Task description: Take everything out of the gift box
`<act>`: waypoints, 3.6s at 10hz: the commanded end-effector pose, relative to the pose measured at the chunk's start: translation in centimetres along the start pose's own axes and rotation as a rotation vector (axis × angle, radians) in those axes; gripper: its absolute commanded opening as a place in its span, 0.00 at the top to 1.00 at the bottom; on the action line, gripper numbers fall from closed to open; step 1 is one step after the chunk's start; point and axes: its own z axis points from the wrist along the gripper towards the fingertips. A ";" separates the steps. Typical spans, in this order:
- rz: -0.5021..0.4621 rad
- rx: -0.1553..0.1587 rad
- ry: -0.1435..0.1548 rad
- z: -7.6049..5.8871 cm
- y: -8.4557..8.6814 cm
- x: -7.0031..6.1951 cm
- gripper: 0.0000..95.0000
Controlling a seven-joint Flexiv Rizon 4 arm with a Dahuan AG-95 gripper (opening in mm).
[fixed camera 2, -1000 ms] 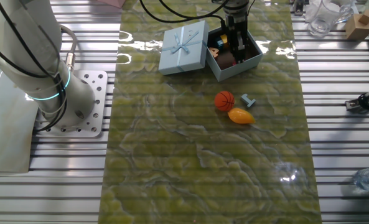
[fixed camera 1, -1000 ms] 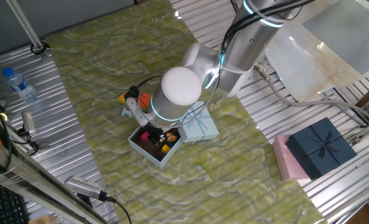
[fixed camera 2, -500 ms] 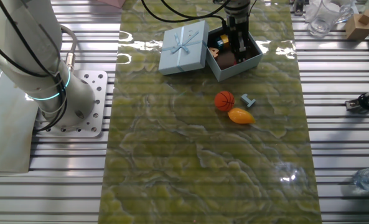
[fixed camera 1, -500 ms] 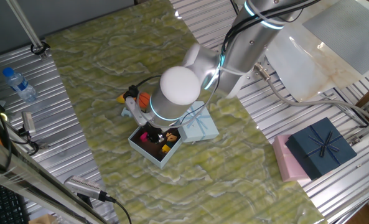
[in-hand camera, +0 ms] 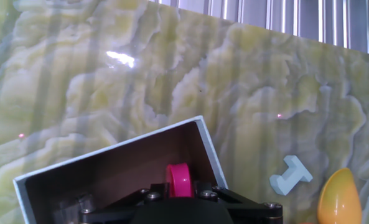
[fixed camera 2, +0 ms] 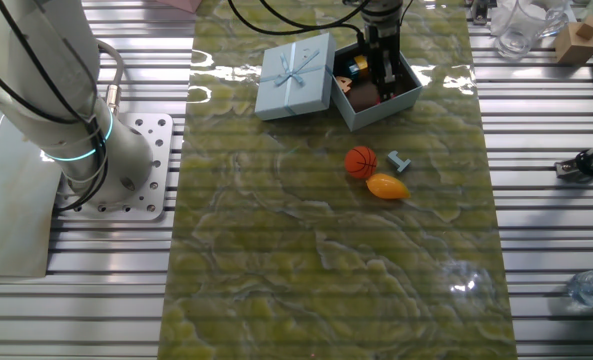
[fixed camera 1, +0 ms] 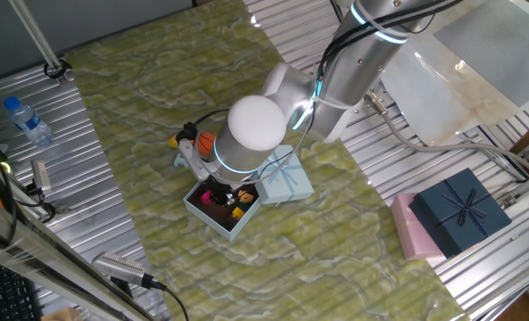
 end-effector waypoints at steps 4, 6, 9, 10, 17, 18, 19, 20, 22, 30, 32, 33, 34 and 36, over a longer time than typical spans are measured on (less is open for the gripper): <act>-0.018 -0.003 0.001 -0.8 -0.1 0.3 1.00; -0.039 -0.007 0.004 -1.8 -0.4 0.7 1.00; -0.052 -0.020 0.005 -3.2 0.1 1.1 1.00; -0.054 -0.025 0.006 -3.5 0.3 1.3 1.00; -0.165 -0.035 0.001 -6.6 -2.2 3.4 1.00; -0.185 -0.036 0.002 -7.0 -2.7 3.9 1.00; -0.199 -0.036 0.003 -7.3 -3.2 4.3 1.00; -0.211 -0.036 0.005 -7.6 -3.8 4.7 1.00; -0.210 -0.034 0.005 -7.8 -4.2 4.9 1.00; -0.253 -0.041 0.028 -8.0 -7.1 5.8 1.00; -0.254 -0.051 0.035 -7.6 -7.6 5.4 1.00; -0.258 -0.052 0.037 -7.2 -8.2 5.0 1.00; -0.263 -0.052 0.037 -6.7 -8.7 4.6 1.00; -0.275 -0.060 0.038 -6.0 -9.4 4.0 1.00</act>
